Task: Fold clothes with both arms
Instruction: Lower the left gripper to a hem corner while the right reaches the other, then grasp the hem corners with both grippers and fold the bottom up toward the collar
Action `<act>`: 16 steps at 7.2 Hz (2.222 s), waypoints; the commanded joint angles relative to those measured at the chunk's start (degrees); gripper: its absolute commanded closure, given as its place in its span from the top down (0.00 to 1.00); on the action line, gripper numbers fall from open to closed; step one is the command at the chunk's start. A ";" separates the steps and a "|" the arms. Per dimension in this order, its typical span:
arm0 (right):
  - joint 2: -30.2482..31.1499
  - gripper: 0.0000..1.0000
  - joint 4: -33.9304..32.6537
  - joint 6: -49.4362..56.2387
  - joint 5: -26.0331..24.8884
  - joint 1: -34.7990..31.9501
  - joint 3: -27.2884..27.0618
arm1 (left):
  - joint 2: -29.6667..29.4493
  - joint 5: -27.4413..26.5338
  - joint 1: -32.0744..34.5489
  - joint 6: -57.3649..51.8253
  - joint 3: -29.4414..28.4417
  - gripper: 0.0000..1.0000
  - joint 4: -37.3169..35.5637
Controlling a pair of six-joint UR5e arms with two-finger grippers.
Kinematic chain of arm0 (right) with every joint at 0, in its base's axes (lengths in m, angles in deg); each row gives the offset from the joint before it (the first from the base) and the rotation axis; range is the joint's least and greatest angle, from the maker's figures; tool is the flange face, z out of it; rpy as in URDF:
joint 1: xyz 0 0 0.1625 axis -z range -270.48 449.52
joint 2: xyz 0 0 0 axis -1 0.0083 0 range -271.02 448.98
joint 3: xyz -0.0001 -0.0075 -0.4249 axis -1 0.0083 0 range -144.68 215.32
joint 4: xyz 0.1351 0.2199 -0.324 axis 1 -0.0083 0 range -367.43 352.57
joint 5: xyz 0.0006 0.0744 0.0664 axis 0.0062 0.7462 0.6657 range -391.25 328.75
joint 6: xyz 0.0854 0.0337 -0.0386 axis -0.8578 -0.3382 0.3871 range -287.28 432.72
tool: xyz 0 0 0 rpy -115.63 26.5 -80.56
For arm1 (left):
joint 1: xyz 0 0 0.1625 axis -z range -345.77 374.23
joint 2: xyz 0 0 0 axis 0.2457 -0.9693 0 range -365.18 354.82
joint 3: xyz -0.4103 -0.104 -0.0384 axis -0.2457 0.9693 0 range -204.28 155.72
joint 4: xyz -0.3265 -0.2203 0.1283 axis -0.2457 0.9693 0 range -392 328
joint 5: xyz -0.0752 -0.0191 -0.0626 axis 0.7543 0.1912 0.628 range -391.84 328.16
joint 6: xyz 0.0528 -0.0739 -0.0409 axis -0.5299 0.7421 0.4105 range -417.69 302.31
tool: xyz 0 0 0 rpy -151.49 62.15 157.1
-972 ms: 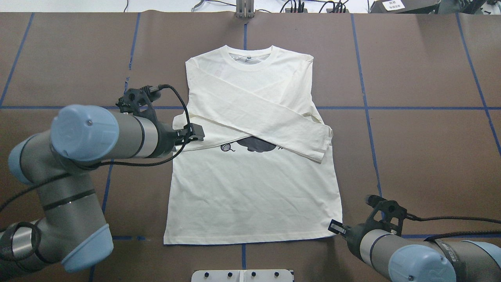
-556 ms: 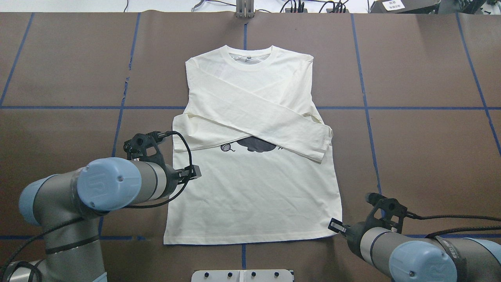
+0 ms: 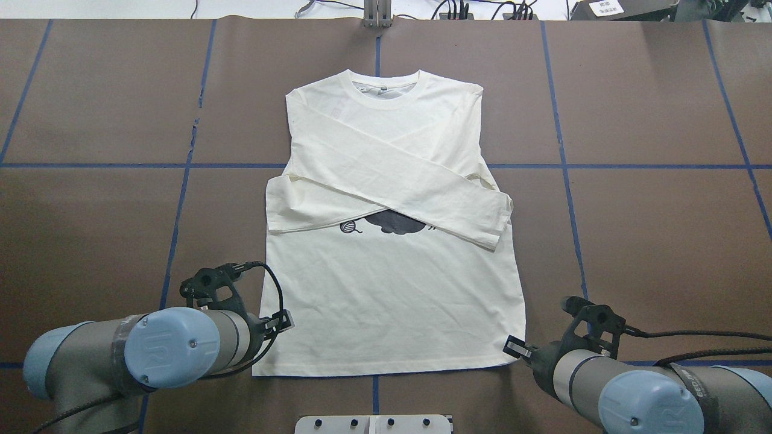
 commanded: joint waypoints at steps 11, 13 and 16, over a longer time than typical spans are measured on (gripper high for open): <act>0.23 0.00 0.00 0.01 0.00 -0.10 0.06 | 1.85 0.75 -4.16 2.81 -0.97 0.19 0.19; 0.32 0.00 0.00 0.01 0.09 -0.10 0.06 | 1.85 1.54 -4.16 2.20 -0.27 0.00 0.10; 1.19 0.00 0.00 -0.16 0.00 -0.54 -3.26 | 6.47 2.68 -4.33 2.71 9.78 0.00 0.01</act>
